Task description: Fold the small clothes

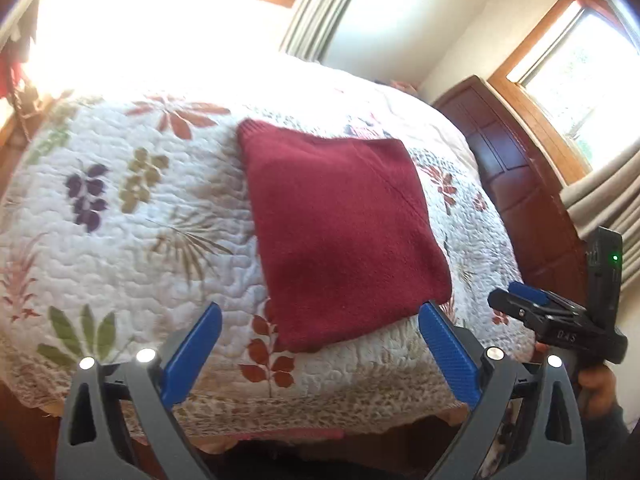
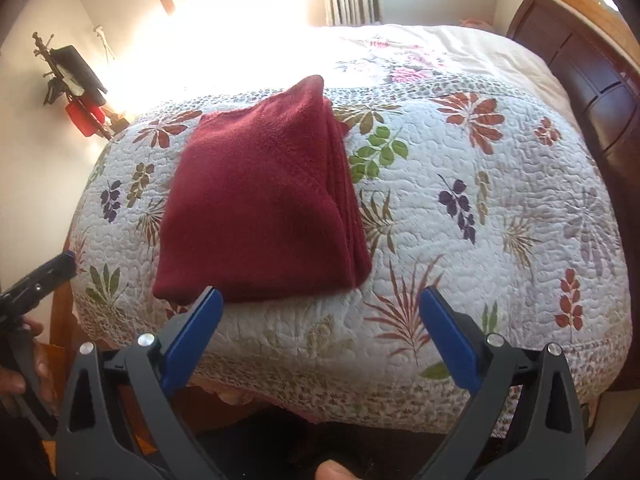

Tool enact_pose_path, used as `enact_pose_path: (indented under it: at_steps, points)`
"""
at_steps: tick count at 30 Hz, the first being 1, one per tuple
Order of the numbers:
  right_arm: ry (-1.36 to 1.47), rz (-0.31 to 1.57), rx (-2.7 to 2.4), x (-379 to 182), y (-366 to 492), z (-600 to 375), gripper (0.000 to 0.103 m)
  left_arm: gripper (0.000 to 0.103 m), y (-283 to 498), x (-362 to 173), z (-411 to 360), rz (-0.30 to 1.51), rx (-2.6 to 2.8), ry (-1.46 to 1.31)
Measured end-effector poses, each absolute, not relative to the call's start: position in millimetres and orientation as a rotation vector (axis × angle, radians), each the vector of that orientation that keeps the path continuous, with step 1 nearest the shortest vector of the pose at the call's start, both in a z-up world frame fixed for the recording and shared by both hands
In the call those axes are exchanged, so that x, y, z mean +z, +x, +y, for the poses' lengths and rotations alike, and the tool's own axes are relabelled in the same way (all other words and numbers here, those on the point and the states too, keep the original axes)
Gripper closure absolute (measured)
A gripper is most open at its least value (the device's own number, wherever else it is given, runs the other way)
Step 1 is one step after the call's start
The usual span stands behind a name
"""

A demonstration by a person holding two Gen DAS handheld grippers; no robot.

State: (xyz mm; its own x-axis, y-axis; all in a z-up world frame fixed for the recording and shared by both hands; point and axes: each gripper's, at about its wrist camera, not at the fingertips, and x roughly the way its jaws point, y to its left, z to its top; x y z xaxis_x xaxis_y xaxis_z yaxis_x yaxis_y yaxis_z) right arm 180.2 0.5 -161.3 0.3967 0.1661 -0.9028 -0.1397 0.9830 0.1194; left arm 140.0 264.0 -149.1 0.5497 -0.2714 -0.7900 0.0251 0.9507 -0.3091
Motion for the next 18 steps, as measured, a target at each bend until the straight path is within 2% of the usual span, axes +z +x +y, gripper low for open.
enact_pose_path:
  at_steps: [6,12,18]
  points:
    - [-0.067,0.991,0.147,-111.9,119.2,-12.2,0.005,0.004,80.4,-97.4,254.3,0.996,-0.060,-0.255]
    - [-0.011,0.828,0.208,-11.7,54.2,-27.0,0.003,0.004,4.2,-11.9,227.4,0.896,-0.013,-0.158]
    - [-0.041,0.884,0.221,17.7,4.3,-18.0,0.003,0.004,-52.0,22.3,215.5,0.874,-0.031,-0.170]
